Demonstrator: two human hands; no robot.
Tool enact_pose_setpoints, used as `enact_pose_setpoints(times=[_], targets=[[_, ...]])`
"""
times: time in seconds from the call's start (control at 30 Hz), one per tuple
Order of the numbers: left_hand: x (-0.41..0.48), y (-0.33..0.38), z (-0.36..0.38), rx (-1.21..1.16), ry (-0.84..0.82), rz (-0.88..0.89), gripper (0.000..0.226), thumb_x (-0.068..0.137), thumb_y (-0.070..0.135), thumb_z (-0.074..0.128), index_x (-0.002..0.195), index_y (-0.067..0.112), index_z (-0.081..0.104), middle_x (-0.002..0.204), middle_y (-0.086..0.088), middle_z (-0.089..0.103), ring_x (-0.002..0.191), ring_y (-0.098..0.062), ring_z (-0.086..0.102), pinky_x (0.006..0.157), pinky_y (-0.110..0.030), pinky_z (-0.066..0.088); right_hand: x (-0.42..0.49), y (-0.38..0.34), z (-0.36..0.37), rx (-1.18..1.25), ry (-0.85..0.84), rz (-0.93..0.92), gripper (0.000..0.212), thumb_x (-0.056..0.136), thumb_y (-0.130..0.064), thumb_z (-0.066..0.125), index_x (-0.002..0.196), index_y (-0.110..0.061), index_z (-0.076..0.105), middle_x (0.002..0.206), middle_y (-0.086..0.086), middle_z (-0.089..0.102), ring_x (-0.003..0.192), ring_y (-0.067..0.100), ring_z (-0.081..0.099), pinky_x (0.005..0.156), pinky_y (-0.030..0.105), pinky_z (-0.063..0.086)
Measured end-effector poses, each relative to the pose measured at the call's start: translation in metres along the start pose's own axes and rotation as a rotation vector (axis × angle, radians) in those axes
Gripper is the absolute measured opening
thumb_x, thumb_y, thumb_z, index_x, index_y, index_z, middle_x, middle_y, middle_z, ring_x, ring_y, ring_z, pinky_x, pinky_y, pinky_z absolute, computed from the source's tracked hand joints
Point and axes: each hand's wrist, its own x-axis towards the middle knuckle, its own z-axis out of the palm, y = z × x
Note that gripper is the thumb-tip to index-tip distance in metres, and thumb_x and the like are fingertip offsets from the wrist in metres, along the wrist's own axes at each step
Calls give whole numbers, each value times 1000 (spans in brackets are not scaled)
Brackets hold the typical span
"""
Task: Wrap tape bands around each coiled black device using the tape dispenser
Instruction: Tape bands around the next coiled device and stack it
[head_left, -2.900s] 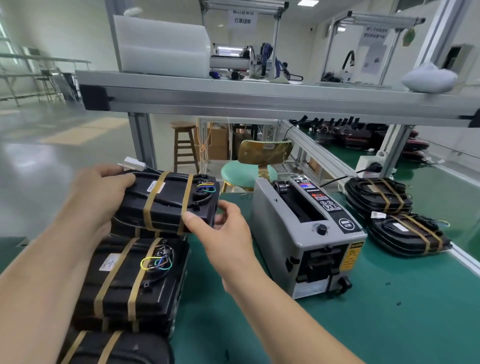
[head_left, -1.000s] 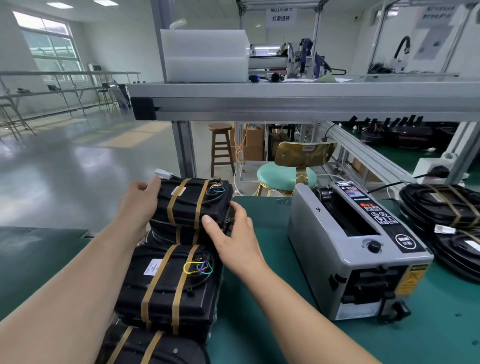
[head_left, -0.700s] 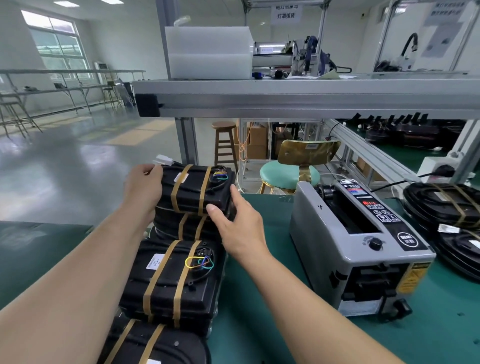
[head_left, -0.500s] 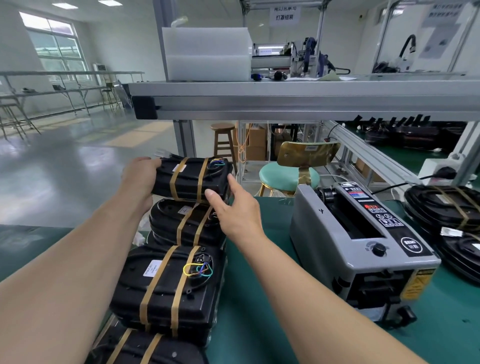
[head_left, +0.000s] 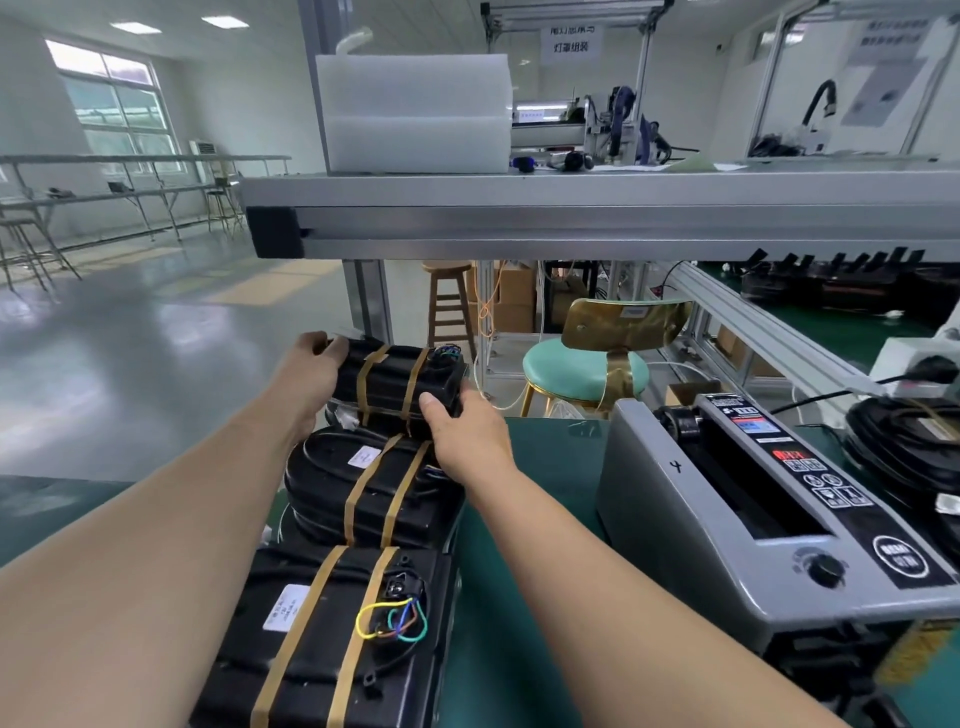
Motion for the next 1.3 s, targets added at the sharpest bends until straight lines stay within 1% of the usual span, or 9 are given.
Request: enact_pose_setpoints(times=[0.13, 0.3, 0.4, 0.53, 0.6, 0.77, 1.0, 1.2, 1.3], targets=[[7, -13, 6, 99, -20, -7, 48, 105, 34, 41, 146, 10, 36, 120, -14, 55, 97, -27, 54, 81, -31, 40, 3, 2, 2, -8, -72, -4, 60, 102, -38, 46, 157, -26, 23, 154, 4, 41, 139, 30, 40, 115, 43, 35], [8, -16, 2, 75, 0, -85, 39, 103, 24, 44, 140, 12, 42, 107, -13, 59, 89, -26, 59, 77, -31, 48, 2, 3, 1, -78, -88, -41, 65, 102, -33, 48, 158, -25, 18, 156, 4, 40, 141, 27, 39, 116, 39, 34], [10, -13, -4, 94, 69, -96, 34, 95, 9, 53, 129, 10, 50, 89, -8, 57, 77, -23, 59, 66, -28, 48, -1, 5, -1, -37, -77, -28, 65, 99, -27, 52, 157, -27, 22, 154, 3, 42, 137, 26, 43, 112, 36, 39], [8, -17, -12, 140, 112, -114, 28, 86, 9, 58, 113, 12, 54, 95, -14, 61, 88, -32, 61, 79, -41, 54, -7, 8, -1, 36, -50, -20, 63, 93, -25, 58, 152, -28, 36, 144, -2, 53, 128, 21, 51, 99, 28, 42], [5, -18, -15, 151, 130, -103, 25, 84, 10, 59, 107, 14, 54, 96, -16, 62, 85, -33, 60, 75, -41, 53, -10, 9, -1, 50, -41, -22, 60, 92, -26, 59, 150, -27, 41, 141, -5, 56, 129, 19, 52, 98, 26, 40], [-1, -22, -15, 94, 63, -97, 45, 89, 25, 64, 129, 16, 46, 88, -6, 59, 71, -19, 59, 56, -29, 43, -12, 9, -1, 93, -18, -19, 55, 90, -33, 62, 143, -27, 48, 133, -6, 60, 124, 18, 54, 95, 25, 41], [1, -22, -16, 56, 58, -154, 59, 91, 50, 58, 132, 9, 47, 98, -6, 62, 83, -20, 59, 67, -33, 44, -14, 9, -6, 232, -6, 50, 51, 89, -59, 52, 135, -37, 52, 124, -13, 59, 120, 15, 54, 99, 34, 43], [-16, 5, -8, 327, 243, 13, 65, 89, 48, 56, 139, 10, 43, 137, -15, 48, 118, -34, 51, 99, -46, 44, -23, 10, -15, 212, 13, 29, 34, 91, -53, 50, 118, -36, 59, 109, -16, 59, 108, 13, 53, 93, 33, 41], [-40, 28, 7, 440, 252, 201, 53, 92, 40, 53, 137, 12, 47, 137, -13, 48, 123, -34, 48, 98, -43, 40, -30, 4, -26, 186, 50, -5, 16, 96, -39, 50, 105, -28, 57, 109, -10, 58, 101, 14, 51, 88, 31, 39]])
